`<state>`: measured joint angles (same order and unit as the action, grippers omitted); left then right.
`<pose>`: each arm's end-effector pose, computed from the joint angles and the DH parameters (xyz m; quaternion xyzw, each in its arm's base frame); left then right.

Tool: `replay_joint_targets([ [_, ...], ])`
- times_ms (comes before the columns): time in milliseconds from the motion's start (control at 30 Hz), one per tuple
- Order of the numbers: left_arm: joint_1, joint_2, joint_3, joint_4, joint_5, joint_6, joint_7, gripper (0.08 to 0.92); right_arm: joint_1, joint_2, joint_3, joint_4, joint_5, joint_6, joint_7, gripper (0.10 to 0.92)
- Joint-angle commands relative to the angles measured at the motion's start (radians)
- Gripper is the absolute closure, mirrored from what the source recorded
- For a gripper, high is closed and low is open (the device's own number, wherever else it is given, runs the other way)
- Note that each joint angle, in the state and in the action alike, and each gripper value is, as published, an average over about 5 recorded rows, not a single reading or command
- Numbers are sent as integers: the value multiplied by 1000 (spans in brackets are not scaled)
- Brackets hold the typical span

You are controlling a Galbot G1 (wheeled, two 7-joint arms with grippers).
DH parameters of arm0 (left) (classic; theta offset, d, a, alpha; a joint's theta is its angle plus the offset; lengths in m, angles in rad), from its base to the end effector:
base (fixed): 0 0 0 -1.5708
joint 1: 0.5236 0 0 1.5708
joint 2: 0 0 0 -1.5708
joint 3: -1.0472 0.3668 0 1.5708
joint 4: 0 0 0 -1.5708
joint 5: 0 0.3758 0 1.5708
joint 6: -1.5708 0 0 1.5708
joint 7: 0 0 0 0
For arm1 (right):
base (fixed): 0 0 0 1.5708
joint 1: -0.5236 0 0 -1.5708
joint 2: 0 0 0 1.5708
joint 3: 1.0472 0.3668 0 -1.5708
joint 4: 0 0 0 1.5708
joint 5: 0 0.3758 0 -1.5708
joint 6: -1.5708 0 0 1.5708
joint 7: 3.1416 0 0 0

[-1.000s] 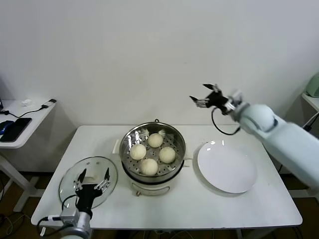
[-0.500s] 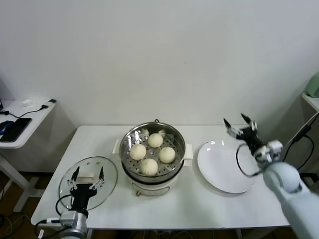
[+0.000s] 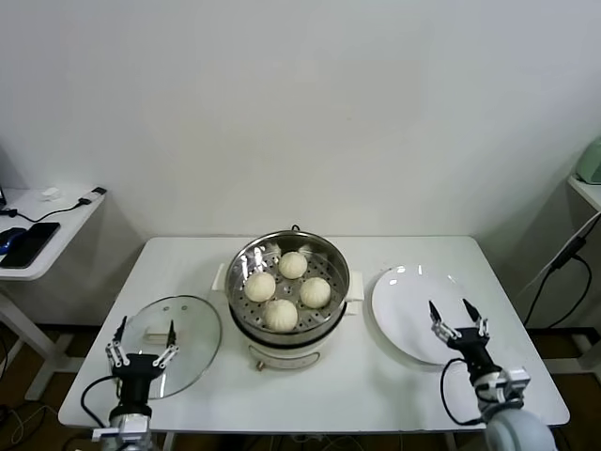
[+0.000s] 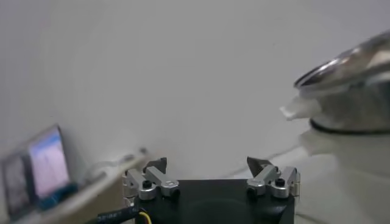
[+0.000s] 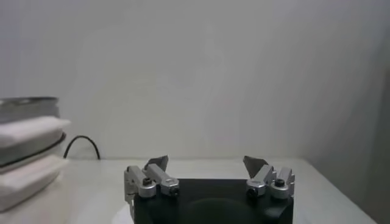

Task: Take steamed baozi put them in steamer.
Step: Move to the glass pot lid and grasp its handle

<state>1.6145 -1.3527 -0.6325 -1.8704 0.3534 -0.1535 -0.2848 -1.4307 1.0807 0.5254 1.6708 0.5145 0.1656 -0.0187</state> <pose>0.1713 0.0935 -0.3954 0.0947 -0.9508 -0.2947 0.0105 0.2382 -0.1556 -0.4090 0.0284 -0.9973 -0.0186 0.0644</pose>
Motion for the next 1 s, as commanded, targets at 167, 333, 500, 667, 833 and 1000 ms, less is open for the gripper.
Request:
replay_joint_targets([
  [167,-15,117,-17,311,833,-9,-220,177,-88,75,26,32,-67,-20,53,203],
  [333,-55,120,-17,370,874,47,-230,177,-89,75,23,46,-77,-30,56,202],
  [500,-99,115,-15,388,905,105,-231,177,-93,79,23,61,-86,-39,64,203],
  [667,-133,115,-1,403,929,124,-227,177,-101,78,24,75,-89,-47,76,202],
  [833,-170,122,17,430,934,127,-218,177,-116,77,27,89,-91,-51,82,203],
  [1000,-212,127,28,440,933,130,-206,177,-122,78,32,88,-93,-51,83,202],
])
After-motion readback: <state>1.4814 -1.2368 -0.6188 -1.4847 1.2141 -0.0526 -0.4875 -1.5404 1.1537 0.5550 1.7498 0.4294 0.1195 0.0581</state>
